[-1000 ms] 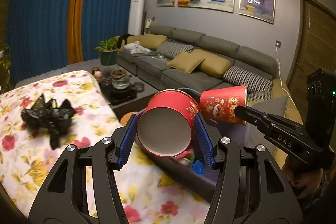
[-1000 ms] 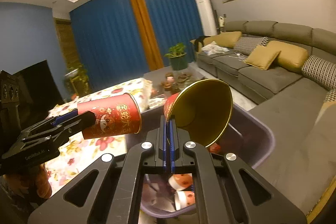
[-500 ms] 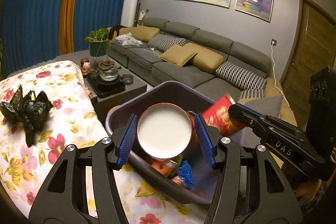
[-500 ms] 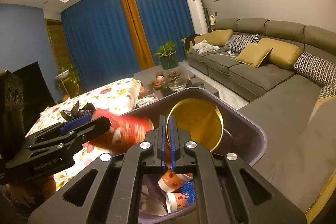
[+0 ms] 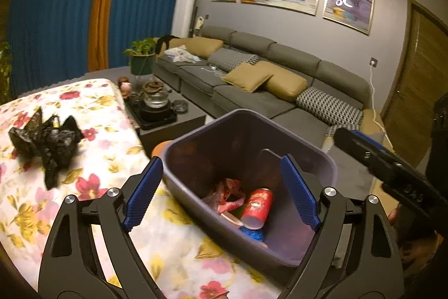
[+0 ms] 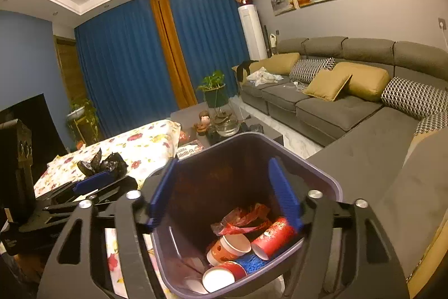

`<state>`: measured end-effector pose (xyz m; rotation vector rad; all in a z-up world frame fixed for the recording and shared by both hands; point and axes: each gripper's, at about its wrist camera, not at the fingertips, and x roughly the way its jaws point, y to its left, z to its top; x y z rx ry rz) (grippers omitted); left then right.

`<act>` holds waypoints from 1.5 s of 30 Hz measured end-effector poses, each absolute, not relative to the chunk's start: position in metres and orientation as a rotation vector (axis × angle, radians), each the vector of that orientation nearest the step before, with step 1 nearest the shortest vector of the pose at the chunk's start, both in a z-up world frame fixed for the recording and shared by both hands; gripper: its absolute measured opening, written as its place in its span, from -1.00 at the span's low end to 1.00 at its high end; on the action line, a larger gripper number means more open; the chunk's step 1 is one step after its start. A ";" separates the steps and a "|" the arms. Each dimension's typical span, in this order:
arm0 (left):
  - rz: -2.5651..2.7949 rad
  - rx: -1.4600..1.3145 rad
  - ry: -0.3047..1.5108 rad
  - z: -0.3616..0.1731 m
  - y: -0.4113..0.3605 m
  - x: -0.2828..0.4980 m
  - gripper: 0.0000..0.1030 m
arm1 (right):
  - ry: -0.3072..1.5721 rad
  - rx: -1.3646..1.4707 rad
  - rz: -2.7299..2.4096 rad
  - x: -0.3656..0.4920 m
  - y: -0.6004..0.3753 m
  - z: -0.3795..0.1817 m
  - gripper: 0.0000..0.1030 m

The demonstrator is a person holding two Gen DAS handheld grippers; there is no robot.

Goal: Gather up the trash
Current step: 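Open both grippers to drop the red cups into the grey bin, then move both grippers back over the black plastic bags on the bed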

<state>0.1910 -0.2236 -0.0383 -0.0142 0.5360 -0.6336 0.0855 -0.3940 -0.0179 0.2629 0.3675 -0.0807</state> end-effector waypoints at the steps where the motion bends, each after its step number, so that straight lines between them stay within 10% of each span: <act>1: -0.624 -0.013 0.534 -0.038 -0.221 0.191 0.66 | 0.362 0.260 -0.085 0.085 -0.393 -0.017 0.43; 45: 0.102 -0.204 0.467 -0.042 0.060 0.283 0.79 | 0.582 0.049 0.077 0.311 -0.129 -0.069 0.70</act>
